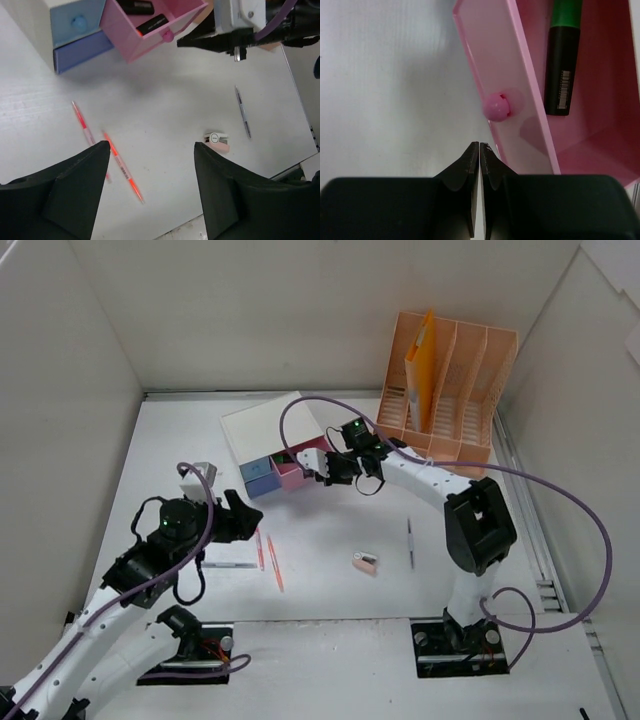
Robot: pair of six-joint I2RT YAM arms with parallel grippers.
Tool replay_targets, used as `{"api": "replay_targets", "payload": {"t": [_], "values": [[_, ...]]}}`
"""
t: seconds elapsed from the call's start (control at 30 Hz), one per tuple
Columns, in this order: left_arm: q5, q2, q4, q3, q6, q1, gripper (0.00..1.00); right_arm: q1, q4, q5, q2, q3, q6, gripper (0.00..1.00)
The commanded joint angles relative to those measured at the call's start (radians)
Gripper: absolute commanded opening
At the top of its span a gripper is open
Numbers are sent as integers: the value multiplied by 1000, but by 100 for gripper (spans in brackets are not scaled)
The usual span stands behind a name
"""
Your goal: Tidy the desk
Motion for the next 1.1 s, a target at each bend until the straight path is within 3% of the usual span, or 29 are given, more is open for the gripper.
{"api": "replay_targets", "payload": {"t": [0.0, 0.17, 0.4, 0.47, 0.77, 0.9, 0.97, 1.0, 1.03, 1.07], "values": [[-101, -63, -19, -48, -161, -16, 65, 15, 37, 104, 24, 90, 16, 2], [-139, -149, -56, -102, -213, -16, 67, 37, 83, 178, 91, 164, 73, 3], [-175, -108, -80, -96, -227, -16, 69, 60, 141, 267, 155, 271, 134, 5], [-170, -94, -50, -108, -243, -16, 95, 71, 150, 289, 174, 292, 154, 6], [-138, -19, 114, -172, -308, -16, 96, 78, 181, 304, 163, 271, 191, 8], [-162, 25, 205, -191, -353, -16, 91, 54, 178, 150, 58, 170, 213, 8], [-205, 64, 269, -203, -406, -16, 81, 29, 173, 46, 10, 96, 277, 17], [-236, 97, 315, -211, -440, -16, 69, 11, 173, -15, -55, 45, 327, 35], [-236, 98, 340, -214, -440, -16, 69, 11, 173, -40, -56, 20, 357, 44], [-277, 139, 355, -218, -488, -16, 52, -6, 172, -55, -79, -3, 381, 60]]}}
